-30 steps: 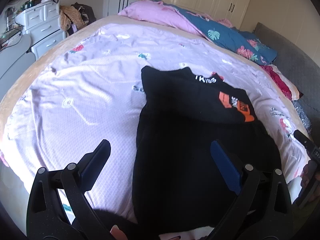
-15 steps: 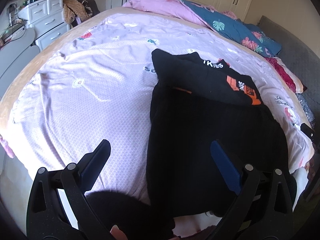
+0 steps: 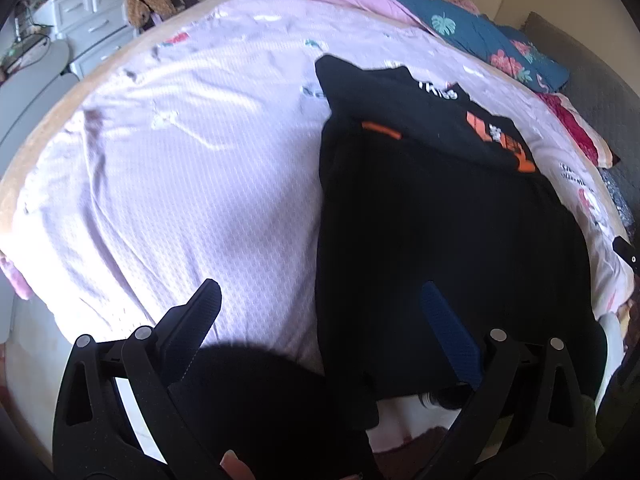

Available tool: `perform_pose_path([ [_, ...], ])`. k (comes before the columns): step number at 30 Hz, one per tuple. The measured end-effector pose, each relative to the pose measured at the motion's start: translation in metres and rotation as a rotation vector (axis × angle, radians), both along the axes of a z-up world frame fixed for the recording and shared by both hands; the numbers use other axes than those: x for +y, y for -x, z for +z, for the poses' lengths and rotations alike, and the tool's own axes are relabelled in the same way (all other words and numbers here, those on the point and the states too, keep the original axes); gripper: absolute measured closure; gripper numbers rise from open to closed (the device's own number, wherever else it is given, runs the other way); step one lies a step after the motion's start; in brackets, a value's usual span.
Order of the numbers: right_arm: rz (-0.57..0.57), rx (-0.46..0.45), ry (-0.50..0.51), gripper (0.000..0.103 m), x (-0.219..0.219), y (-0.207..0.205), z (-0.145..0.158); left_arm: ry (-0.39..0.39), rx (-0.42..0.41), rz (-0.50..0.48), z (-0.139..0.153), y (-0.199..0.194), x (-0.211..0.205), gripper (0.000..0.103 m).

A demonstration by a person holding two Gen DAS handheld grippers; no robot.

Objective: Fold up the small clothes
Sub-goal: 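Move both open grippers down to the hem of the black shirt, then close both grippers on the shirt hem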

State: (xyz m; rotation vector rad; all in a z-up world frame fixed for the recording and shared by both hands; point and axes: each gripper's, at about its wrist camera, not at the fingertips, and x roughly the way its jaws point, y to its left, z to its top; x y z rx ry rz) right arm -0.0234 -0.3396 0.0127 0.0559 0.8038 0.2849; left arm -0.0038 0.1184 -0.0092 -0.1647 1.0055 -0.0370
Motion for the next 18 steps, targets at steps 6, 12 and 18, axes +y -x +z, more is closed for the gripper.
perform_pose_path([
  [6,-0.006,0.025,0.009,0.004,-0.004,0.006,-0.009,0.035,0.060,-0.059,-0.018,0.011,-0.009,0.009],
  [12,-0.006,0.041,0.009,0.004,-0.008,0.013,-0.018,0.024,0.098,-0.093,-0.030,0.019,-0.019,0.017],
  [18,-0.001,0.059,0.019,0.005,-0.010,0.021,-0.026,0.013,0.149,-0.095,-0.041,0.020,-0.021,0.042],
])
